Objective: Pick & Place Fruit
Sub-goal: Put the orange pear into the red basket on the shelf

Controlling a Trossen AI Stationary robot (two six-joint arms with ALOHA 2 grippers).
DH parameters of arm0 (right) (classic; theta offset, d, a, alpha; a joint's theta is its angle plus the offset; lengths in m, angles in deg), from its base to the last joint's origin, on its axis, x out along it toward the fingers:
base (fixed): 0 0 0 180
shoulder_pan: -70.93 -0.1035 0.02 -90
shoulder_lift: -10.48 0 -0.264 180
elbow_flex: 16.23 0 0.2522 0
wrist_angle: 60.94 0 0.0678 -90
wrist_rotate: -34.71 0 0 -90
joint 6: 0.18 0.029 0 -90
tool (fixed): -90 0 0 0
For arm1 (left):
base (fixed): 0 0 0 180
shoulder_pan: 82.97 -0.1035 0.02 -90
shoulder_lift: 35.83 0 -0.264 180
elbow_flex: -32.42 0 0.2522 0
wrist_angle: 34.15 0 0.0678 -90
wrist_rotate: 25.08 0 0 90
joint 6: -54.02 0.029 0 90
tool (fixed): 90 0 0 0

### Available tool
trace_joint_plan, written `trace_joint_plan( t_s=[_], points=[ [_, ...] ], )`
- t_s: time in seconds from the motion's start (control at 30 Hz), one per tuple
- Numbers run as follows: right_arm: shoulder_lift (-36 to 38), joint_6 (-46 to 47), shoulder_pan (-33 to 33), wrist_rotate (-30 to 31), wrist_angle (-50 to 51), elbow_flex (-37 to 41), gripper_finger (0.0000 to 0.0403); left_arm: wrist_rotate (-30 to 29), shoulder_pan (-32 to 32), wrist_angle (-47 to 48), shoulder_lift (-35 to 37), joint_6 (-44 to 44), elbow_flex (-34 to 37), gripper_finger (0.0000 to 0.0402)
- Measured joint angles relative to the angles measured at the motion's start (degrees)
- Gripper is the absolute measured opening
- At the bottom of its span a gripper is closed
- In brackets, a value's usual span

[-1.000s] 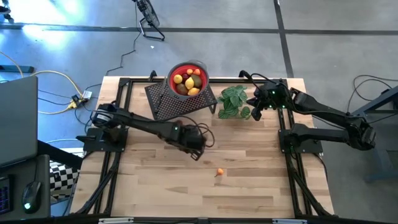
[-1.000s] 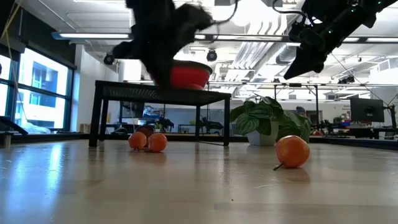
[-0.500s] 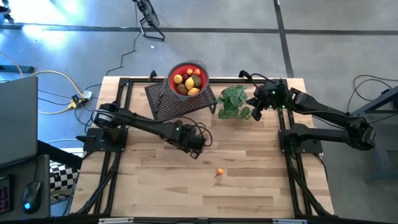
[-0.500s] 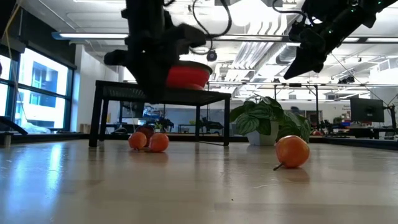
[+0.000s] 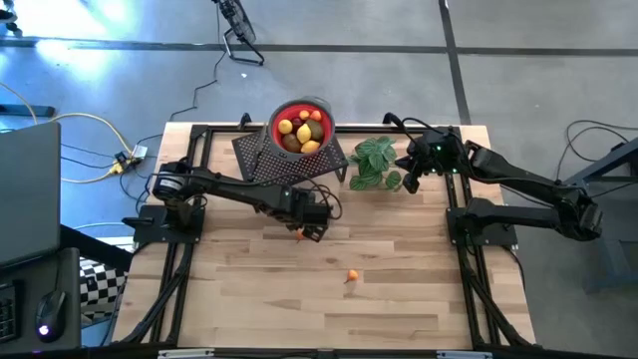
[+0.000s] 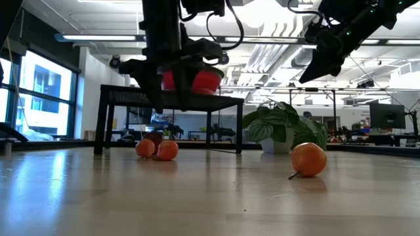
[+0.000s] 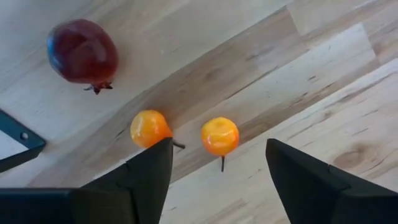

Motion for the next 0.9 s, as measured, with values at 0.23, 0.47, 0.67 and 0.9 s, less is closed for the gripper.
trace_joint_plan(
  t_s=[0.23, 0.47, 0.67, 0.9],
  points=[
    [0.00, 0.00, -0.02, 0.00, 0.02, 0.00, 0.0002, 0.21, -0.01, -1.79, 0.00, -0.57, 0.00, 0.0253],
    [0.00, 0.00, 0.00, 0.01, 0.00, 0.00, 0.0002, 4.81, -0.01, -0.54, -1.63, -1.65, 0.00, 0.0253],
    [0.02, 0.00, -0.01, 0.01, -0.06, 0.00, 0.0002, 5.64, -0.01, -2.95, -3.65, -1.51, -0.13, 0.0253],
    [0.02, 0.00, -0.02, 0.30, -0.09, 0.00, 0.0002, 6.29, -0.03, -1.73, -4.77, -1.42, 0.09, 0.0253]
  ],
)
